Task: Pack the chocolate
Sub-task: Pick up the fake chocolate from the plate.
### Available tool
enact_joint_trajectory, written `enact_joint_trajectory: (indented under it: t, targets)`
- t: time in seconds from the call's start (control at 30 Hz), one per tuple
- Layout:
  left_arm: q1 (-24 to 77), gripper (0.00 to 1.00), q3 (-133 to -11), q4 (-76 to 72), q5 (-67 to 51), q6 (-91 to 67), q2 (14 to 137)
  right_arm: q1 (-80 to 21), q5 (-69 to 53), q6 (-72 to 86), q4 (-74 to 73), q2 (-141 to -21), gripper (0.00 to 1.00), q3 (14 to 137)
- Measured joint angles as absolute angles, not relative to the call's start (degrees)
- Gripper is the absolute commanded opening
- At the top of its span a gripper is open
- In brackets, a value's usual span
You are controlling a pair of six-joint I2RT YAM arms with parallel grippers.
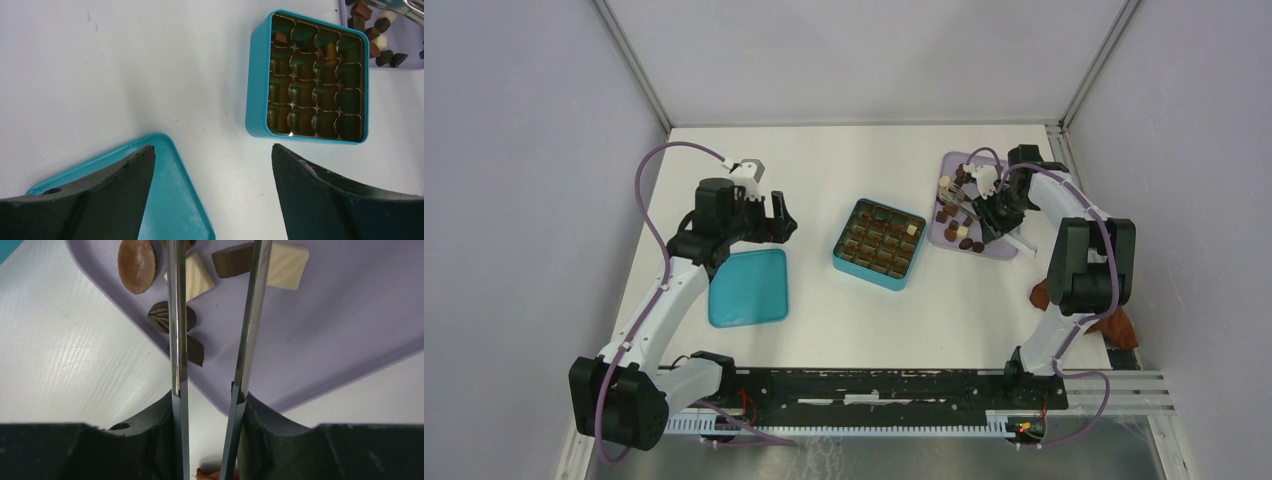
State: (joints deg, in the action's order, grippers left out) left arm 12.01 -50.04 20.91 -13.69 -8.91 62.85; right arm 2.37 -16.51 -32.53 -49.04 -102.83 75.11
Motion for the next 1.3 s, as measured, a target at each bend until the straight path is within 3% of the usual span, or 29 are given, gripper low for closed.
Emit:
enact_joint_trajectory:
  t: [0.63,0.7,0.83,0.87,1.3]
  targets:
    - [12.0,0.9,-50.0,20.9,-14.1,-8.9,62.8,0.6,-14.9,-32.1,-49.0,-106.0,0.33,76.8]
    - [12.0,0.9,-50.0,20.9,-14.1,-8.9,62.8,0.6,-14.7,-32.1,-49.0,-106.0,0.26,76.9]
    - [12.0,0.9,-50.0,20.9,-14.1,-8.9,62.8,0.6,-14.3,-32.1,-49.0,-106.1,0.02,77.2]
    - [12.0,0.9,-50.0,20.9,-14.1,-8.9,62.8,0.6,-14.3,-32.1,-49.0,-106.0,0.0,77.2]
    - [12.0,0.9,-49.9,20.9,-14.3,-8.9,62.8,2.0,-15.1,-32.1,-49.0,-105.0,0.0,77.1]
